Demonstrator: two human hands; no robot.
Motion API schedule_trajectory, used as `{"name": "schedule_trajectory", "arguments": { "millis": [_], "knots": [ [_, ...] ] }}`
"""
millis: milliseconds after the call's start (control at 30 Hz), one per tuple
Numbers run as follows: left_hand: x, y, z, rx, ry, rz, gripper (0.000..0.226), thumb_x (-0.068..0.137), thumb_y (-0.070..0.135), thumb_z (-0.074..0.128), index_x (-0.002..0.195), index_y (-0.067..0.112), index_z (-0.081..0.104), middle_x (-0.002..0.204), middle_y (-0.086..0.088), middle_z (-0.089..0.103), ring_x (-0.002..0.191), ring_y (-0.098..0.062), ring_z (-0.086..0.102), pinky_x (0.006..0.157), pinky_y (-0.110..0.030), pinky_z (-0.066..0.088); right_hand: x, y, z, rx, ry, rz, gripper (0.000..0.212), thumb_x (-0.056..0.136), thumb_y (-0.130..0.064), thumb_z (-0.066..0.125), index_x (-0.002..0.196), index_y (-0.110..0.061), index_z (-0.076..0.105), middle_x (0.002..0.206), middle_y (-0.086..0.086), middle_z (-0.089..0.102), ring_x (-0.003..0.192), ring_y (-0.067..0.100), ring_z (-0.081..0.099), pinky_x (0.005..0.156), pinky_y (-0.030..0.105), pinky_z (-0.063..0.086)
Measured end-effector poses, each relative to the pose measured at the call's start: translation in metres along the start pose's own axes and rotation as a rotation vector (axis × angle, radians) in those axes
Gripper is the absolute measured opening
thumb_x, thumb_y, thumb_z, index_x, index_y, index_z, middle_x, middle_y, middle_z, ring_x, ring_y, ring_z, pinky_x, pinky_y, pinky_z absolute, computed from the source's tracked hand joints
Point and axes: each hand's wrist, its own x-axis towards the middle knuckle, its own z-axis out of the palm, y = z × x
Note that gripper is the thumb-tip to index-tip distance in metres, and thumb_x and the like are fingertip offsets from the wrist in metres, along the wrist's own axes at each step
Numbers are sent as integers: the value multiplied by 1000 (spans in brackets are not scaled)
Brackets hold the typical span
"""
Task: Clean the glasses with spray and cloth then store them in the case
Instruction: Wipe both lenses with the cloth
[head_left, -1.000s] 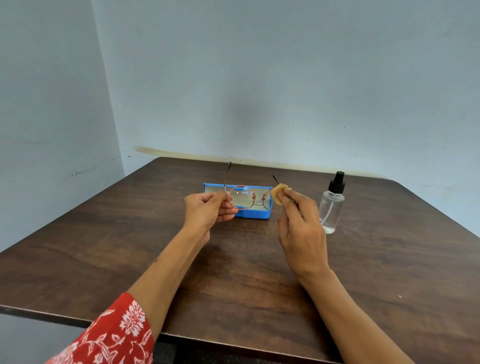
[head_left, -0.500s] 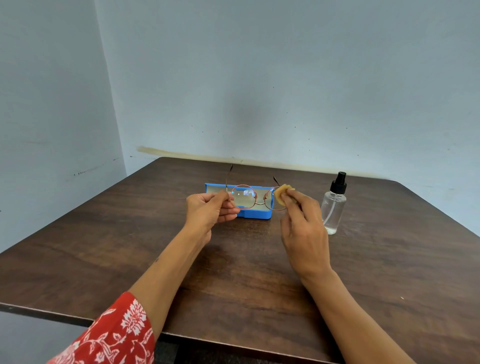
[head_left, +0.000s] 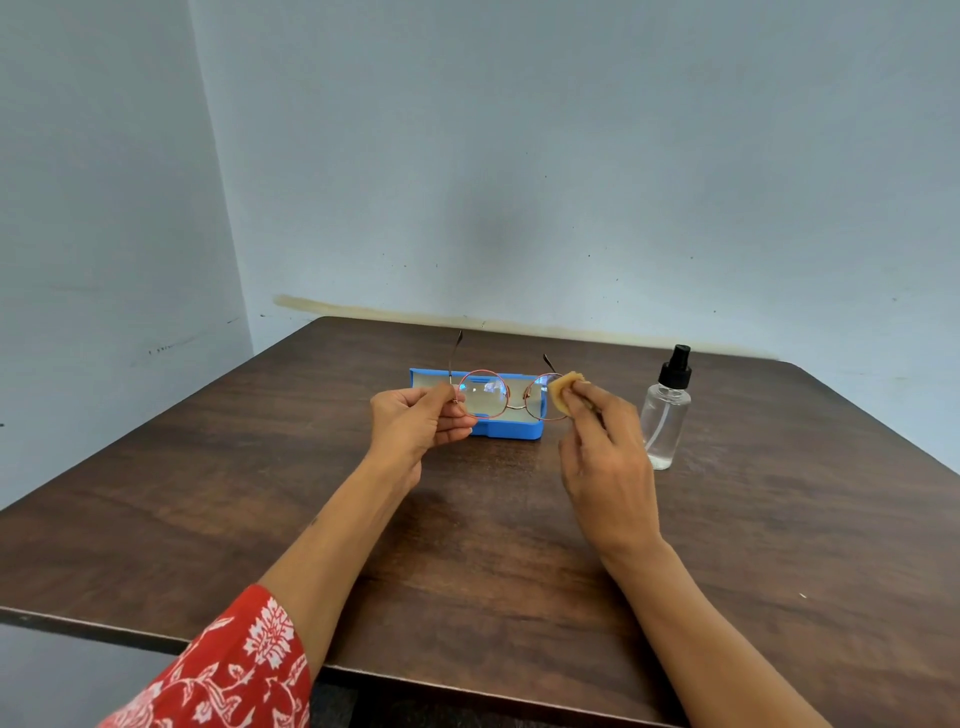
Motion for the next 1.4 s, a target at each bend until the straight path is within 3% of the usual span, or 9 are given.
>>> {"name": "schedule_trajectory", "arguments": {
  "millis": [167, 367, 567, 767, 1000, 1233, 1400],
  "knots": [
    [1, 1, 0, -2, 15, -3, 7, 81, 5, 67, 76, 0, 68, 48, -4, 66, 47, -12, 66, 52, -23, 58, -1, -9, 4, -1, -95, -96, 37, 78, 8, 66, 114, 3, 64, 111, 14, 63, 104, 23, 55, 87, 25, 47],
    [-2, 0, 1, -9, -6, 6, 9, 81, 4, 66, 73, 0, 67, 48, -4, 65, 46, -12, 65, 52, -23, 58, 1, 1, -1, 5, 9, 55, 33, 88, -3, 48, 118, 3, 61, 114, 16, 60, 106, 25, 53, 93, 24, 43],
    [-2, 0, 0, -6, 0, 20, 11, 82, 3, 65, 71, 1, 67, 46, -3, 64, 46, -12, 65, 50, -22, 57, -2, -13, 5, -7, -103, -142, 36, 78, 8, 60, 113, 2, 64, 110, 13, 63, 102, 21, 52, 80, 25, 49],
    [0, 0, 1, -6, -3, 5, 9, 81, 5, 67, 73, 2, 68, 48, -4, 65, 48, -13, 66, 51, -23, 58, 1, -1, 2, -29, 7, 41, 32, 87, 2, 51, 117, 5, 61, 113, 18, 61, 105, 26, 52, 92, 26, 44],
    [-1, -2, 0, -9, 0, 41, 9, 81, 3, 66, 73, -1, 68, 47, -4, 64, 46, -13, 65, 50, -22, 57, -3, -16, 8, -4, -115, -156, 37, 77, 8, 57, 113, 3, 64, 110, 14, 63, 102, 22, 53, 79, 27, 52],
    [0, -2, 1, -28, -1, 33, 11, 81, 3, 66, 71, -1, 67, 47, -5, 64, 45, -13, 65, 50, -22, 57, -1, -6, 4, -20, -13, 16, 40, 77, 13, 63, 116, 7, 61, 111, 19, 61, 104, 25, 50, 93, 26, 41],
    [0, -3, 1, -31, 13, 44, 12, 80, 2, 66, 69, 0, 67, 46, -5, 64, 45, -12, 64, 50, -22, 57, -4, -16, 8, 13, -131, -125, 38, 76, 8, 59, 113, 2, 65, 110, 13, 63, 102, 21, 53, 78, 27, 52]
  ]
}}
